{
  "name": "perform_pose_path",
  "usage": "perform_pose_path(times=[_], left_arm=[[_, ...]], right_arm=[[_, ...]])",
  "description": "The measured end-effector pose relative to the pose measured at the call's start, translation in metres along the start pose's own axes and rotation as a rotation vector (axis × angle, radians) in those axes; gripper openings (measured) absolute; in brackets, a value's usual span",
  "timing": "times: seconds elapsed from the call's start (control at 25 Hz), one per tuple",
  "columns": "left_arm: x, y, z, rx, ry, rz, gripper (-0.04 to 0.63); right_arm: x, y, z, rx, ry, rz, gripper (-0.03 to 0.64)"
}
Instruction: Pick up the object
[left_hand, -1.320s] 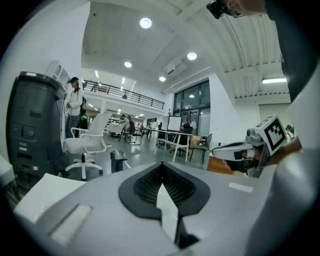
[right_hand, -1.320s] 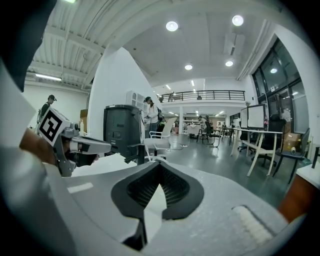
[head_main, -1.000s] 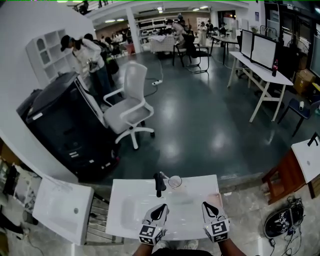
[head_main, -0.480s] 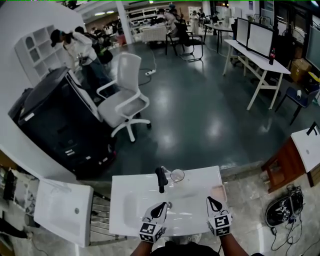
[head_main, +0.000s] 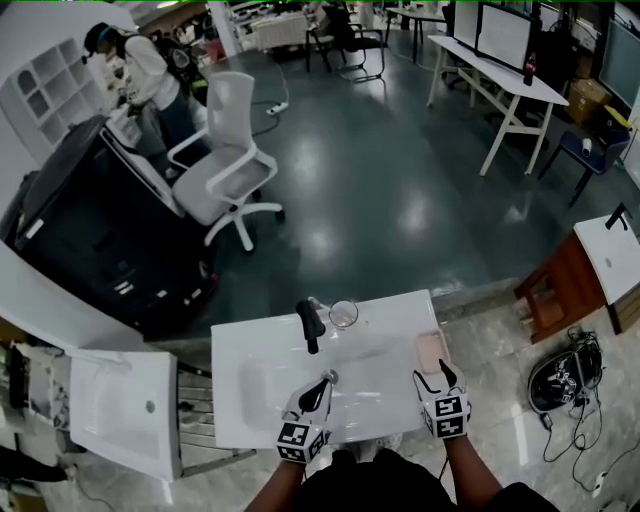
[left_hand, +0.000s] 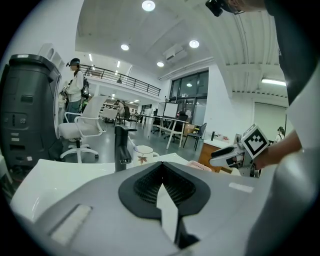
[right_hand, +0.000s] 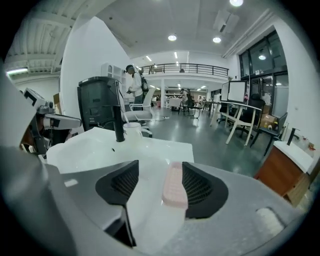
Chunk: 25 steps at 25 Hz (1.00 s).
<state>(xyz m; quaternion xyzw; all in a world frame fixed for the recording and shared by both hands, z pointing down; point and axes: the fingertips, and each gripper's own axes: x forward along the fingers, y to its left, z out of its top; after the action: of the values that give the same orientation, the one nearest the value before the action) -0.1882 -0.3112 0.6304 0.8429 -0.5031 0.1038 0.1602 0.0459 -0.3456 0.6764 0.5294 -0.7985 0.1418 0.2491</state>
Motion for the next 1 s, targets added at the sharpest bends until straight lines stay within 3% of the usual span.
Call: perform_pose_path(times=[0.28,0.48,1.0], left_arm=[[0.002,-0.001,-0.010,0.006,0.025,-0.013,0.018],[0.001,-0.001,-0.007,0.001,0.051,-0.002,0.018],[0.005,0.002,-0.017,-0.012,0.059,0.013,0.018]], right_arm=[[0.026,-0.026,-0.047,0.062,0.130,-0.043,0.395],[0.045,-0.041,-0.073,0.119,0.228,-0.043,0.451],[0.075,-0.045,-0.087,0.131,0.323,0.003,0.455]])
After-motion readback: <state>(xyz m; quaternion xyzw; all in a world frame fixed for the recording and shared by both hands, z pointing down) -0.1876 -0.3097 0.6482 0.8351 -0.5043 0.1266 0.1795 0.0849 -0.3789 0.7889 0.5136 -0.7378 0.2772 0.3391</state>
